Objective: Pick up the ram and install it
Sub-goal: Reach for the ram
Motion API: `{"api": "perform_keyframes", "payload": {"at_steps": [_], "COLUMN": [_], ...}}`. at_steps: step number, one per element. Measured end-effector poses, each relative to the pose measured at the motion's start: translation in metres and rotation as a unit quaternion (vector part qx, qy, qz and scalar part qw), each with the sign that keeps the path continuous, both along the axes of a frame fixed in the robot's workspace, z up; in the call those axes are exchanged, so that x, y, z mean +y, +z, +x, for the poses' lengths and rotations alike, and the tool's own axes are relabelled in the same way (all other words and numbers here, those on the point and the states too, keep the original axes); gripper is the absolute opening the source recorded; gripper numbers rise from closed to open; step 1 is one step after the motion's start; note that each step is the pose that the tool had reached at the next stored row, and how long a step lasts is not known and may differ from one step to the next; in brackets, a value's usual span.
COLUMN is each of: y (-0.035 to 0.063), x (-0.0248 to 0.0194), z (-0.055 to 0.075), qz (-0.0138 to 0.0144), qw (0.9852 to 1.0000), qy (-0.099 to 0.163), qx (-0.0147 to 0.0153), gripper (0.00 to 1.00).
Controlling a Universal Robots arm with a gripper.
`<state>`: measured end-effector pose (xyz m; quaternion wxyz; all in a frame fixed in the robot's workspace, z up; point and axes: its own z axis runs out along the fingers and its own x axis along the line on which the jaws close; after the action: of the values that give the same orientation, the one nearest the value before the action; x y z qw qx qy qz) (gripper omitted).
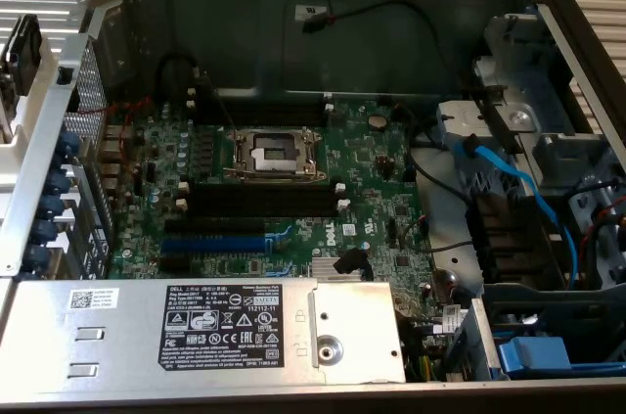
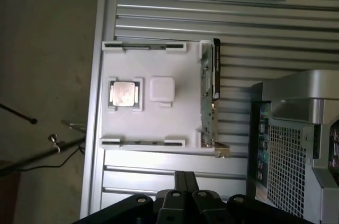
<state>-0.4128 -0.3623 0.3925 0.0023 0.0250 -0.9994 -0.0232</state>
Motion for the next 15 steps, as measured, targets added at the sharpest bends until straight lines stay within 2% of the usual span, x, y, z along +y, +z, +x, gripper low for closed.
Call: {"api": "perform_keyframes", "payload": {"at_steps": [4, 11, 15], "y": [-0.0017, -0.0052, -0.0091], "x": [0.0046, 0.0136, 0.0192], "z": [-0.012, -0.023, -0.032], "qz": [-0.0011, -0.0061, -0.0064], "qw": [1.0000, 0.9999, 0.9998], "qy": [0.003, 0.013, 0.017], "qx": [-0.0001, -0.0001, -0.0002], "gripper": [0.10, 0.10, 0.10]}}
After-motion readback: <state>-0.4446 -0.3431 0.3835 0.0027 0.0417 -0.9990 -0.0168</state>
